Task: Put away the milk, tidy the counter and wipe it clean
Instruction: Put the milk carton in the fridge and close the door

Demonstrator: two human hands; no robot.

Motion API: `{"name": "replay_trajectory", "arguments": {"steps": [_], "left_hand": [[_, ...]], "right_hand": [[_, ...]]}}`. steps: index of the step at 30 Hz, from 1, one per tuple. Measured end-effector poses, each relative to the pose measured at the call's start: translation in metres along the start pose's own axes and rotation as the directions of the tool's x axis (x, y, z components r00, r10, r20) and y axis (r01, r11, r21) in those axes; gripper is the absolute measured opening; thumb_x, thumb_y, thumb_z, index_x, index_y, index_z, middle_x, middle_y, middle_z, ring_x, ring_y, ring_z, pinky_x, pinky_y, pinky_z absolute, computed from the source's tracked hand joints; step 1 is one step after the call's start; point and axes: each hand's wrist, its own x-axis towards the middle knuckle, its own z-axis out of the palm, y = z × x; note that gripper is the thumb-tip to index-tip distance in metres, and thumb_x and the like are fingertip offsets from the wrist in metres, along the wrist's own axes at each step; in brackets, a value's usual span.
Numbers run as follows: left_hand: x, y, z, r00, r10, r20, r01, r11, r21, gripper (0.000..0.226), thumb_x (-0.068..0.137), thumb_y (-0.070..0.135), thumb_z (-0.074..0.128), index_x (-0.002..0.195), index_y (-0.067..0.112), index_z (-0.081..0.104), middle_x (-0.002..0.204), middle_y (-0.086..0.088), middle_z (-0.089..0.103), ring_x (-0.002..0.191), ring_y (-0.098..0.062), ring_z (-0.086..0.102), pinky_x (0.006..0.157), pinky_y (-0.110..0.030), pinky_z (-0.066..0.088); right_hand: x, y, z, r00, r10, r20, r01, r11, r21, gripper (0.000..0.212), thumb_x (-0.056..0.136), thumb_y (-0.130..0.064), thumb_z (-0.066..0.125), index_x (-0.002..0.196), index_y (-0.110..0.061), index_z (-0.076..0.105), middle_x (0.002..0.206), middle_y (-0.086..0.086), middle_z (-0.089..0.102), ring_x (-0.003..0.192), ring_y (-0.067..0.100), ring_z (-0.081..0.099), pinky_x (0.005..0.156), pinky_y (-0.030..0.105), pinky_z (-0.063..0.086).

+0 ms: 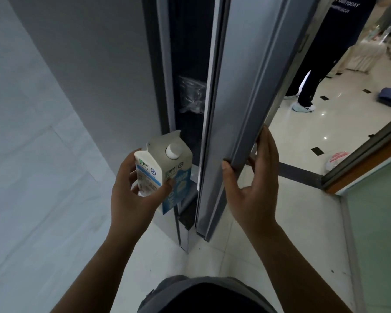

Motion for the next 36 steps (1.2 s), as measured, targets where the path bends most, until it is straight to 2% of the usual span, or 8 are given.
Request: {"name": "replay_trajectory", "arguments": {"steps": [5,10,16,20,23,28,32,36], "left_hand": [[-0.023,0.022,0.041,0.995,0.055,0.081,-0.054,0.998,-0.021,0.063,0.073,0.015,0.075,0.122,0.033,0.04,0.123,0.011,0.051,0.113,-0.012,0.049,0.091,-0.037,0.047],[-0.047,0.04,0.083,0.975,0.101,0.197,-0.096,0.995,-0.033,0.061,0.071,0.02,0.075,0.123,0.028,0.044,0.119,0.009,0.056,0.11,-0.014,0.055,0.091,-0.042,0.052],[-0.077,0.057,0.142,0.934,0.163,0.318,-0.152,0.987,-0.061,0.058,0.059,0.044,0.07,0.111,0.041,0.047,0.11,0.021,0.059,0.102,-0.001,0.059,0.08,-0.027,0.052],[-0.089,0.066,0.182,0.918,0.211,0.335,-0.183,0.977,-0.114,0.064,0.061,0.047,0.077,0.116,0.029,0.049,0.104,0.029,0.061,0.098,0.009,0.06,0.067,-0.012,0.052],[-0.097,0.077,0.209,0.903,0.242,0.356,-0.192,0.967,-0.17,0.07,0.056,0.051,0.068,0.117,0.023,0.05,0.105,0.018,0.063,0.098,0.008,0.06,0.065,-0.007,0.049],[-0.101,0.092,0.245,0.881,0.286,0.377,-0.22,0.953,-0.211,0.076,0.057,0.046,0.073,0.123,0.018,0.048,0.114,0.013,0.06,0.103,0.004,0.06,0.068,-0.011,0.052],[-0.1,0.1,0.26,0.878,0.314,0.361,-0.273,0.949,-0.159,0.083,0.055,0.05,0.073,0.129,0.022,0.047,0.121,0.004,0.059,0.108,-0.01,0.06,0.077,-0.032,0.058],[-0.098,0.111,0.268,0.879,0.343,0.33,-0.306,0.938,-0.161,0.084,0.054,0.052,0.073,0.129,0.023,0.048,0.121,0.001,0.059,0.112,-0.016,0.058,0.085,-0.044,0.055]], "right_hand": [[-0.01,0.007,-0.054,0.995,0.066,-0.078,-0.07,0.997,-0.045,0.062,0.08,-0.014,0.07,0.13,0.006,0.039,0.133,0.014,0.046,0.124,0.007,0.045,0.092,0.02,0.047],[-0.022,0.027,-0.119,0.975,0.136,-0.175,-0.15,0.986,-0.066,0.047,0.082,-0.017,0.067,0.123,-0.003,0.048,0.122,0.011,0.058,0.113,0.017,0.057,0.084,0.032,0.055],[-0.026,0.064,-0.191,0.914,0.302,-0.27,-0.325,0.945,-0.044,0.047,0.085,-0.028,0.062,0.127,-0.011,0.048,0.123,0.007,0.06,0.109,0.012,0.058,0.081,0.041,0.056],[-0.017,0.082,-0.225,0.894,0.326,-0.306,-0.36,0.931,-0.058,0.052,0.086,-0.03,0.06,0.133,-0.015,0.043,0.129,0.003,0.055,0.114,0.015,0.056,0.088,0.044,0.053],[-0.005,0.096,-0.249,0.871,0.364,-0.329,-0.402,0.914,-0.055,0.053,0.086,-0.03,0.061,0.133,-0.019,0.042,0.128,0.001,0.055,0.112,0.014,0.056,0.088,0.045,0.053],[0.013,0.12,-0.289,0.883,0.381,-0.273,-0.422,0.9,-0.108,0.058,0.085,-0.043,0.055,0.135,-0.017,0.04,0.128,0.002,0.052,0.117,0.017,0.052,0.092,0.047,0.049],[0.02,0.118,-0.309,0.916,0.354,-0.187,-0.397,0.868,-0.298,0.071,0.085,-0.042,0.058,0.142,-0.013,0.026,0.143,0.012,0.033,0.131,0.024,0.035,0.105,0.044,0.039],[0.034,0.109,-0.316,0.986,0.103,-0.134,-0.147,0.915,-0.376,0.062,0.086,-0.039,0.058,0.135,-0.007,0.038,0.14,0.015,0.037,0.131,0.019,0.033,0.106,0.023,0.034]]}}
